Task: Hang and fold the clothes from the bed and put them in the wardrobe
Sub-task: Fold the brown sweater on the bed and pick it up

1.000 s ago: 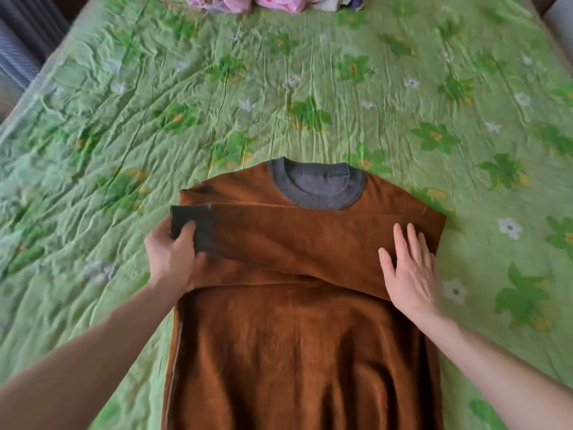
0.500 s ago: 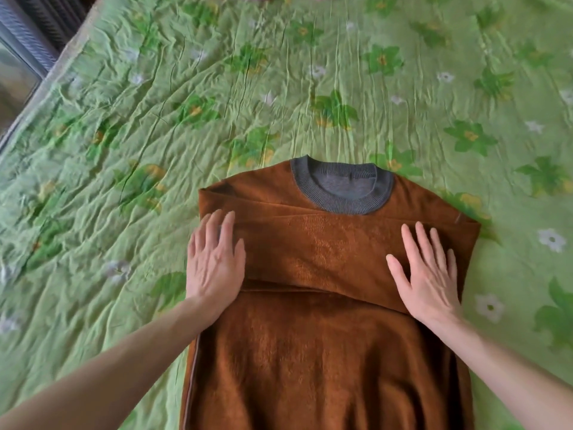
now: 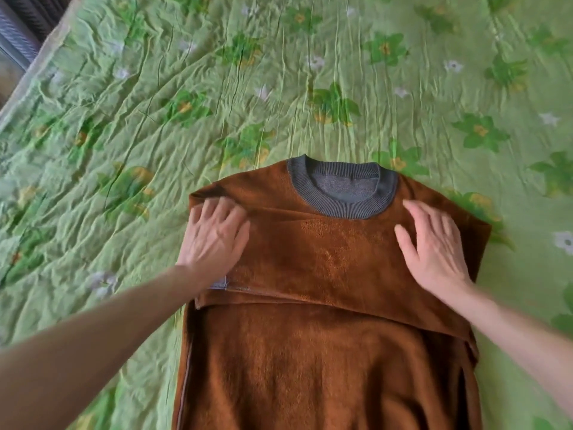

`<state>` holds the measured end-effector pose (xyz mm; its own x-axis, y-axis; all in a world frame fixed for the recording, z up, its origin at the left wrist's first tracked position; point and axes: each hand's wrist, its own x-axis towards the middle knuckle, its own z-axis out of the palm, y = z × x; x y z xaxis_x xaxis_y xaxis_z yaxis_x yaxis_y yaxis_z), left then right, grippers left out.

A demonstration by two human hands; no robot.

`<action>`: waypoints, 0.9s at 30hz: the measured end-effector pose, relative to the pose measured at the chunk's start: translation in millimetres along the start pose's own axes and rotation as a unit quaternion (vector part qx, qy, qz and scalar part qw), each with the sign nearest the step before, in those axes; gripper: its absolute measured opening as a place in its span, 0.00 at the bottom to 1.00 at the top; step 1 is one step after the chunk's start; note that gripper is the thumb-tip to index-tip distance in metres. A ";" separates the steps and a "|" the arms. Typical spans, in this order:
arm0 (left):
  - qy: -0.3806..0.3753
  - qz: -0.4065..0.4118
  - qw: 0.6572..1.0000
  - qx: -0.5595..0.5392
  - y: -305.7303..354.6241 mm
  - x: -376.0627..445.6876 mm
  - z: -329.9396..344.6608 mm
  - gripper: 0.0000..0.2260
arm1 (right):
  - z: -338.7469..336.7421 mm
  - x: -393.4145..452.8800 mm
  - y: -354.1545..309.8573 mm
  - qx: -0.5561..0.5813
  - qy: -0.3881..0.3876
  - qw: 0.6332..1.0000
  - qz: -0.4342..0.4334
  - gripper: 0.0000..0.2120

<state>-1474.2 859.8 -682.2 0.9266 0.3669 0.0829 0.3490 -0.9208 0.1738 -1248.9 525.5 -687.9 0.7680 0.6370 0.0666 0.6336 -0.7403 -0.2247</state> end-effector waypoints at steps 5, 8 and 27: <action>-0.111 -0.077 0.987 -0.086 8.4 74.1 -2.4 0.32 | -13.0 85.2 3.9 0.023 -0.151 0.984 0.089 0.35; -0.162 -0.141 0.968 -0.127 18.1 98.4 -9.6 0.36 | -26.2 109.5 -6.7 0.028 -0.184 0.974 0.130 0.31; -0.113 0.158 0.980 0.036 -6.4 -26.5 -4.2 0.27 | -22.3 -61.4 41.9 -0.021 -0.022 0.995 -0.096 0.09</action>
<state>-1501.6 856.5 -681.3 0.9946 0.0313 -0.0994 0.0417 -0.9937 0.1041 -1267.4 450.6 -679.7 0.6282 0.7756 0.0618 0.7723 -0.6120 -0.1703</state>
